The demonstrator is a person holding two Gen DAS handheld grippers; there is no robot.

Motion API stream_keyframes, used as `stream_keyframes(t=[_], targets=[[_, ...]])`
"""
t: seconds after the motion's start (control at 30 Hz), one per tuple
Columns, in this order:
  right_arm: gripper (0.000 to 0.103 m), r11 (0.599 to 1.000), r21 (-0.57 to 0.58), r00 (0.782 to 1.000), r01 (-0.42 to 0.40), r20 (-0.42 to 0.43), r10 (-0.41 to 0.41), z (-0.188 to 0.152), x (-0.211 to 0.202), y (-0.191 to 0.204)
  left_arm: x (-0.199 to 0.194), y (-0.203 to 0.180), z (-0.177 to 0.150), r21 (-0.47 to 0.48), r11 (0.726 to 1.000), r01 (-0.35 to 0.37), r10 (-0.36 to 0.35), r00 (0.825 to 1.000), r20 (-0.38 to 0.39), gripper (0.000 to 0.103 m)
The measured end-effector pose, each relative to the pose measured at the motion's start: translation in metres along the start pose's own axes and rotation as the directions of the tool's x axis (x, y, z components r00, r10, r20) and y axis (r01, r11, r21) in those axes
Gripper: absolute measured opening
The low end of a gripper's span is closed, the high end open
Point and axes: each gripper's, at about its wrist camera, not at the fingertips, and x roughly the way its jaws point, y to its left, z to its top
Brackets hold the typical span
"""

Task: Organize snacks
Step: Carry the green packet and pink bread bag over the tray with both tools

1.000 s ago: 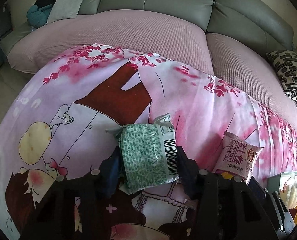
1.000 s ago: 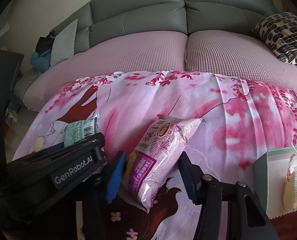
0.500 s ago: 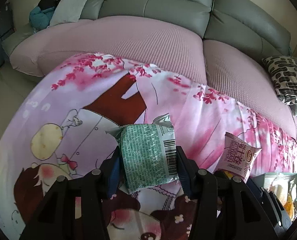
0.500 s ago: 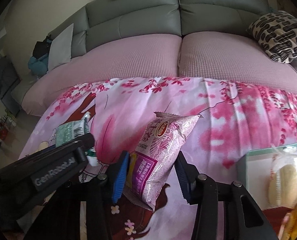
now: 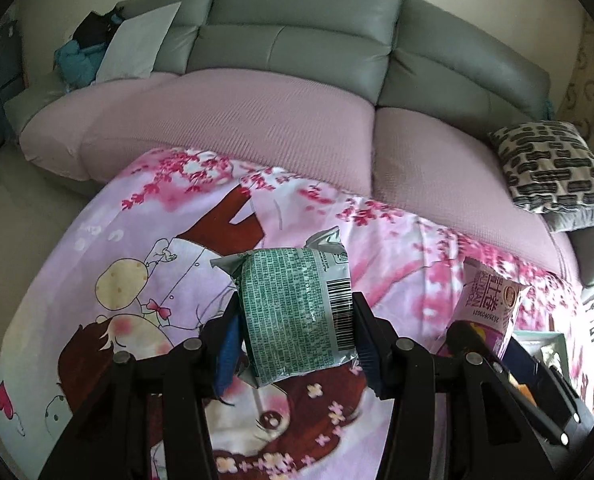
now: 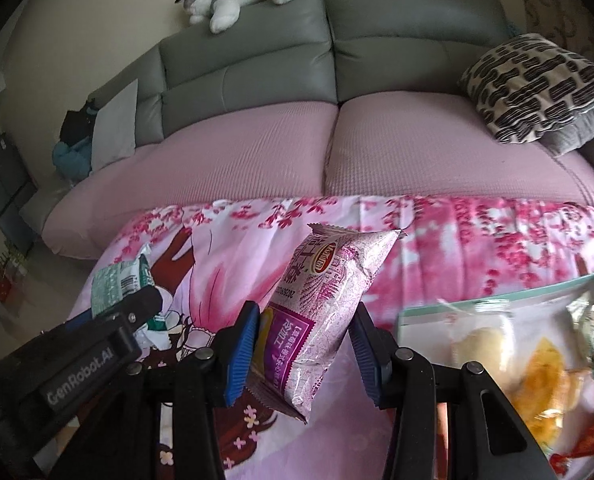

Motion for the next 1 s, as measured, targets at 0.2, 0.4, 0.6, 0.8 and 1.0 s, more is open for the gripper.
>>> stream_keyframes(t=[0.2, 0.4, 0.6, 0.8, 1.0], targets=[[0.049, 1.000, 0.030, 1.000, 0.011, 0.023, -0.012, -0.007, -0.031, -0.016, -0.025, -0.021, -0.012, 0.056, 0.998, 0.027, -0.029, 0.999, 0.033, 0.053], [0.049, 0.996, 0.079, 0.999, 0.027, 0.035, -0.030, -0.021, -0.055, -0.038, -0.038, -0.034, -0.025, 0.091, 0.995, 0.051, -0.055, 0.998, 0.038, 0.053], [0.049, 0.991, 0.126, 0.997, 0.047, 0.050, -0.053, -0.033, -0.075, -0.061, -0.046, -0.043, -0.036, 0.119, 0.991, 0.064, -0.068, 0.997, 0.030, 0.053], [0.049, 0.985, 0.158, 0.996, 0.067, 0.053, -0.076, -0.049, -0.090, -0.077, -0.053, -0.048, -0.045, 0.136, 0.988, 0.070, -0.074, 0.997, 0.027, 0.053], [0.049, 0.979, 0.182, 0.994, 0.090, 0.049, -0.100, -0.062, -0.101, -0.091, -0.058, -0.054, -0.054, 0.154, 0.984, 0.089, -0.093, 0.996, 0.016, 0.053]])
